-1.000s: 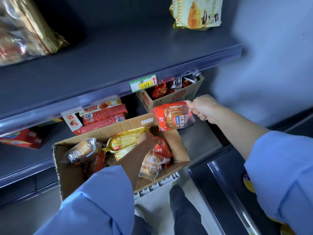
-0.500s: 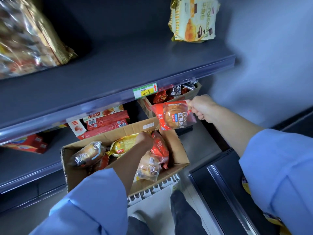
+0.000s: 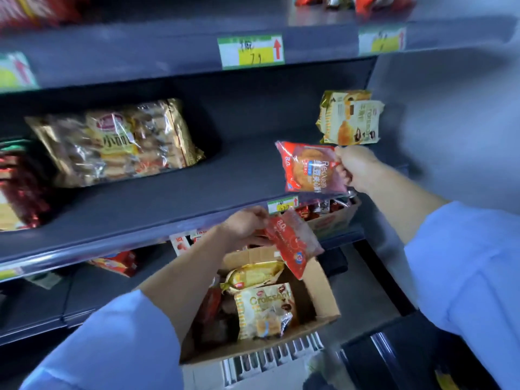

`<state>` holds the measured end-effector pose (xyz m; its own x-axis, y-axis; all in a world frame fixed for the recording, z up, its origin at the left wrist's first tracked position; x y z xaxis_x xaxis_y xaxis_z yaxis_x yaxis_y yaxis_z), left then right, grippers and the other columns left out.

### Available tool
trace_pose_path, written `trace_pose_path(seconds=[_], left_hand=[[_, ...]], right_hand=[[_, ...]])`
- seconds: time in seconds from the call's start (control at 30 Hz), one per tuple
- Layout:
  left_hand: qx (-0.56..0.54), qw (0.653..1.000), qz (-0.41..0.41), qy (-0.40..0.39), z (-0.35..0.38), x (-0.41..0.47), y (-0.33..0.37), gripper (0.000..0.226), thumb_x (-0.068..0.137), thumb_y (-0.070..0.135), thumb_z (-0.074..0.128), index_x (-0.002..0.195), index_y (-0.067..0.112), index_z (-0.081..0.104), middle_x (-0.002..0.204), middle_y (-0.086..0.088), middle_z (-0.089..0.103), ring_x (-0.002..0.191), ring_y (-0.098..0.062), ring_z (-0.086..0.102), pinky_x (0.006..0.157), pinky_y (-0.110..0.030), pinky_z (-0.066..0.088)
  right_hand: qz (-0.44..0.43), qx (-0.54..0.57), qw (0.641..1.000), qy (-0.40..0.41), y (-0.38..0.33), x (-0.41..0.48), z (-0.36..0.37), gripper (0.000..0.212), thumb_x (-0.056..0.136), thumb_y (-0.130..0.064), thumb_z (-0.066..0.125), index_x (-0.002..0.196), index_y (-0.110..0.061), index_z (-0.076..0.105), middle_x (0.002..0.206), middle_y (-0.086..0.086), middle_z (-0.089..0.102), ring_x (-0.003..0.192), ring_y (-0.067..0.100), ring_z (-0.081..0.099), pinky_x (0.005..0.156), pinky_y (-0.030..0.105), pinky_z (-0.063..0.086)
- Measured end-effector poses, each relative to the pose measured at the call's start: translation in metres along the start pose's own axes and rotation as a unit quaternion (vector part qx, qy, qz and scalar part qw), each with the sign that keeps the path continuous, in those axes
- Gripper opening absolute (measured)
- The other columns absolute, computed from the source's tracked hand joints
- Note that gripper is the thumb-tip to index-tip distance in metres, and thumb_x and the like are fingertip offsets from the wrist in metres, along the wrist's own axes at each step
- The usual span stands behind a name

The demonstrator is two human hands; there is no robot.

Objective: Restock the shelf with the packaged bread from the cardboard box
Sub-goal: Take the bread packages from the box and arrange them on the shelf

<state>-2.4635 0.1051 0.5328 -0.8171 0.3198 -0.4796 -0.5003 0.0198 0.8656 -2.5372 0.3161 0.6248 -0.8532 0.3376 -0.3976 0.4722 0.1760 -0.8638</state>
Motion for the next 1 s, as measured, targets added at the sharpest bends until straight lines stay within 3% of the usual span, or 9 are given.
trace_pose_path(seconds=[0.1, 0.2, 0.27, 0.4, 0.57, 0.73, 1.0], left_hand=[[-0.04, 0.997, 0.043, 0.045, -0.024, -0.011, 0.032, 0.031, 0.094, -0.012, 0.033, 0.074, 0.01, 0.043, 0.067, -0.012, 0.055, 0.066, -0.023, 0.059, 0.064, -0.036, 0.059], [-0.087, 0.987, 0.087, 0.101, -0.05, -0.015, 0.055, 0.033, 0.094, -0.012, 0.034, 0.069, 0.008, 0.043, 0.058, -0.01, 0.059, 0.053, -0.016, 0.064, 0.06, -0.034, 0.061], [-0.128, 0.977, 0.111, 0.129, -0.065, -0.016, 0.066, 0.034, 0.094, -0.012, 0.034, 0.068, 0.008, 0.042, 0.057, -0.011, 0.059, 0.054, -0.02, 0.065, 0.054, -0.033, 0.06], [-0.195, 0.956, 0.136, 0.173, -0.089, -0.01, 0.079, 0.033, 0.095, -0.01, 0.033, 0.069, 0.008, 0.043, 0.051, -0.009, 0.063, 0.055, -0.023, 0.067, 0.054, -0.032, 0.06], [-0.241, 0.925, 0.16, 0.246, -0.121, -0.001, 0.085, 0.033, 0.092, -0.013, 0.032, 0.068, 0.007, 0.043, 0.052, -0.01, 0.063, 0.064, -0.025, 0.063, 0.056, -0.029, 0.061], [-0.255, 0.902, 0.182, 0.295, -0.151, -0.001, 0.082, 0.035, 0.091, -0.014, 0.03, 0.067, 0.008, 0.042, 0.05, -0.007, 0.064, 0.064, -0.023, 0.065, 0.061, -0.031, 0.061], [-0.278, 0.877, 0.206, 0.334, -0.181, -0.014, 0.061, 0.036, 0.092, -0.013, 0.025, 0.068, 0.008, 0.041, 0.05, -0.006, 0.063, 0.054, -0.018, 0.069, 0.059, -0.031, 0.061]], right_hand=[[-0.01, 0.034, 0.999, -0.017, -0.024, 0.007, 0.012, 0.018, 0.096, -0.028, 0.048, 0.092, -0.012, 0.055, 0.072, 0.002, 0.051, 0.055, 0.01, 0.043, 0.045, 0.02, 0.035], [-0.011, 0.089, 0.995, -0.031, -0.041, 0.023, 0.026, 0.027, 0.096, -0.033, 0.051, 0.112, -0.011, 0.055, 0.089, 0.003, 0.06, 0.07, 0.011, 0.054, 0.05, 0.02, 0.045], [-0.013, 0.11, 0.993, -0.039, -0.049, 0.035, 0.037, 0.029, 0.096, -0.032, 0.052, 0.116, -0.011, 0.054, 0.093, 0.005, 0.061, 0.074, 0.013, 0.058, 0.052, 0.021, 0.048], [0.001, 0.11, 0.99, -0.09, -0.06, 0.064, 0.069, 0.025, 0.097, -0.031, 0.051, 0.112, -0.012, 0.051, 0.101, 0.007, 0.062, 0.079, 0.015, 0.061, 0.06, 0.024, 0.053], [0.016, 0.096, 0.982, -0.162, -0.077, 0.095, 0.123, 0.018, 0.097, -0.026, 0.051, 0.105, -0.011, 0.054, 0.104, 0.01, 0.059, 0.077, 0.019, 0.058, 0.052, 0.023, 0.051], [0.02, 0.085, 0.972, -0.22, -0.094, 0.118, 0.185, 0.026, 0.1, -0.025, 0.045, 0.076, -0.016, 0.049, 0.079, 0.006, 0.053, 0.067, 0.016, 0.052, 0.039, 0.019, 0.049], [0.026, 0.04, 0.962, -0.27, -0.099, 0.15, 0.262, 0.035, 0.1, -0.037, 0.041, 0.072, -0.016, 0.043, 0.072, 0.004, 0.048, 0.062, 0.014, 0.049, 0.031, 0.014, 0.044]])
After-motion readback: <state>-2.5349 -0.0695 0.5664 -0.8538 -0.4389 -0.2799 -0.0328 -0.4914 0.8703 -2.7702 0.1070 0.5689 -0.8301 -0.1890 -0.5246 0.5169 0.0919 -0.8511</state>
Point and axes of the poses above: each hand's wrist, its own x-axis towards the middle knuckle, its own z-axis out of the palm, y = z × x, the point moved 9 cm from there along x, towards the middle knuckle
